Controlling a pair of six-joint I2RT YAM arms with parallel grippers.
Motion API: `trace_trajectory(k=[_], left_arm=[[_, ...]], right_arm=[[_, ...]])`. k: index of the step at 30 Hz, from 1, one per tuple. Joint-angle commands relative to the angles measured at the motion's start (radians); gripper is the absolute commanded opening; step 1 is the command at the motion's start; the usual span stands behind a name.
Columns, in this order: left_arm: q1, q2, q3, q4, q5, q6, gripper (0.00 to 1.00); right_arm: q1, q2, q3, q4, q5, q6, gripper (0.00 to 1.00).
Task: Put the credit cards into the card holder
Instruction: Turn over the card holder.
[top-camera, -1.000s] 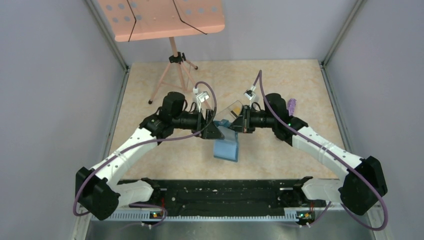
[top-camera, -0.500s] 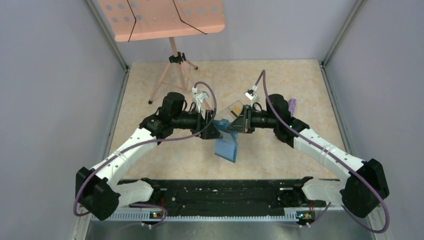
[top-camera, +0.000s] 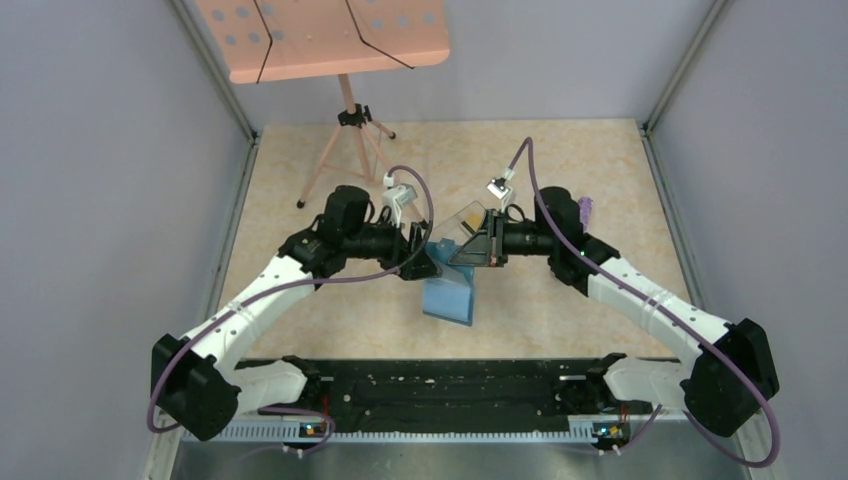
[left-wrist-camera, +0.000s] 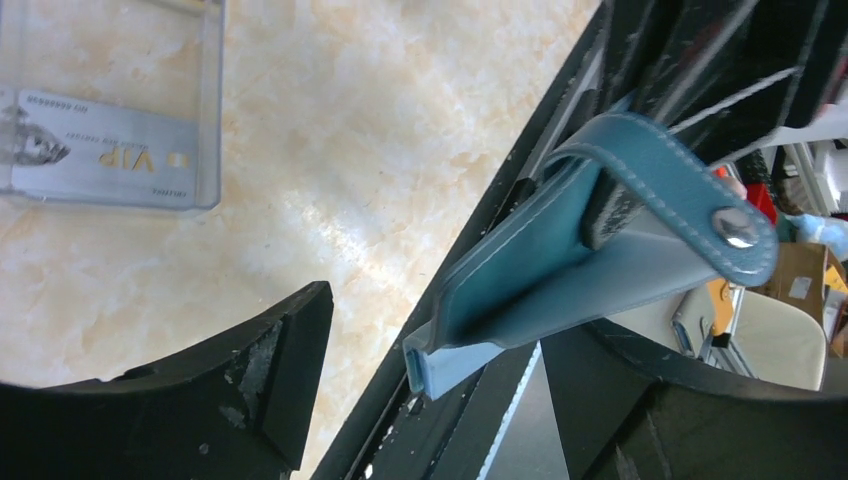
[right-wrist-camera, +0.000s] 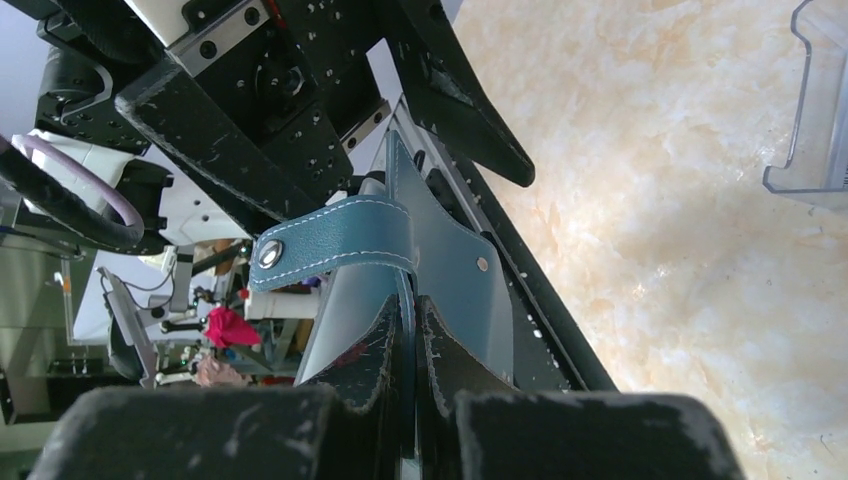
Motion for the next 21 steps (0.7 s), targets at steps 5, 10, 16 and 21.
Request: trace_trajectory(k=[5,10,16,21], left_arm=[[0.032,-0.065,-0.089,0.339,0.253,-0.114,0.68],[0.045,-0.081,-0.112,0.368,0.325,-0.151,0.42],[0.068,-0.087,-0.103,0.322,0.309,-0.146,0.01],[0.076,-0.081,-0.062,0.243,0.286,-0.104,0.0]], right_arm=[[-0.012,-0.014,0.031,0.09,-0.049,0.016,0.0],[-0.012,0.002,0.032,0.112,-0.046,0.025,0.0],[-0.013,0.016,0.044,0.103,-0.015,0.022,0.19],[-0.013,-0.009,0.089,-0.023,0.042,-0.072,0.63]])
